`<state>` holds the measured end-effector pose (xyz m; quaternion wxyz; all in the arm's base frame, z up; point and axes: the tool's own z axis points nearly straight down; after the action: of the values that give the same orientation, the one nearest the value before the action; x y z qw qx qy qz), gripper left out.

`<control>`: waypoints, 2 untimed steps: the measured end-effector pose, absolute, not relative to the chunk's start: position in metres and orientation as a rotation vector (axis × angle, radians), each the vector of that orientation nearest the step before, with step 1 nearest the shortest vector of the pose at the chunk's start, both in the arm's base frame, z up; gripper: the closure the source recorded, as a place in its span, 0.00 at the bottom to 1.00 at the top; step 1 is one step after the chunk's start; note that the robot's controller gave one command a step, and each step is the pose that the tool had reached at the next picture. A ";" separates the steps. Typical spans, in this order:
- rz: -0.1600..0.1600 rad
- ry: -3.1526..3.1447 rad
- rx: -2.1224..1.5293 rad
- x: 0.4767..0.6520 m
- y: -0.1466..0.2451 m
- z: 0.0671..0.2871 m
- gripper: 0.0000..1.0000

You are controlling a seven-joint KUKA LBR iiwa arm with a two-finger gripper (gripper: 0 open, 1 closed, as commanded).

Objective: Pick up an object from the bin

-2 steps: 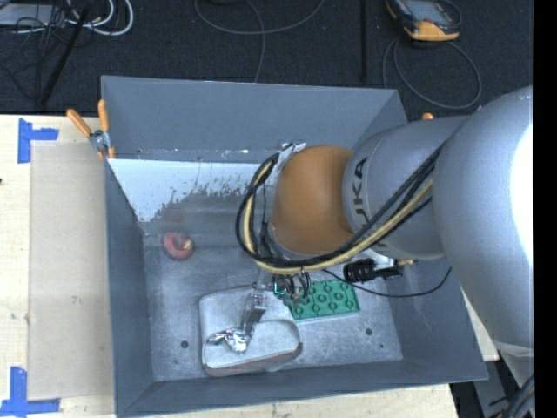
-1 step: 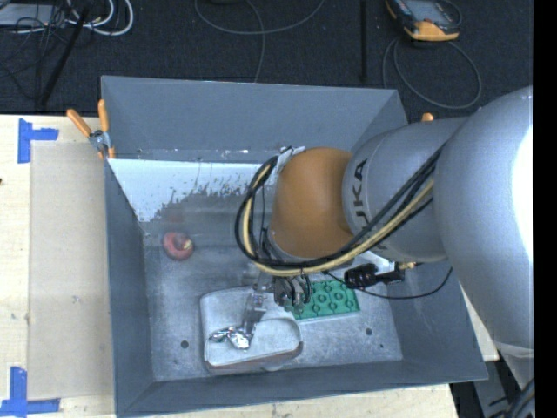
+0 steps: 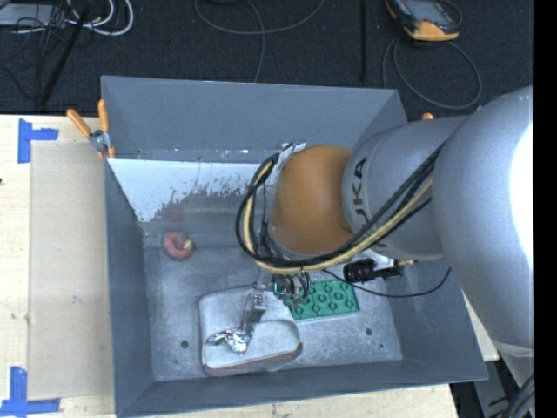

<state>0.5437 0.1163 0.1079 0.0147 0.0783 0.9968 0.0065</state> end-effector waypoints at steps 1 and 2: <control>0.000 3.135 -0.095 0.526 0.079 0.188 0.00; 0.003 3.137 -0.147 0.511 0.132 0.073 0.00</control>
Offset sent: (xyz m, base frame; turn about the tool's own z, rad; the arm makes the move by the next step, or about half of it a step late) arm -0.0190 -0.0370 0.0781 -0.2186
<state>0.5114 0.1323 0.0733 0.0004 -0.0468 0.9989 0.0011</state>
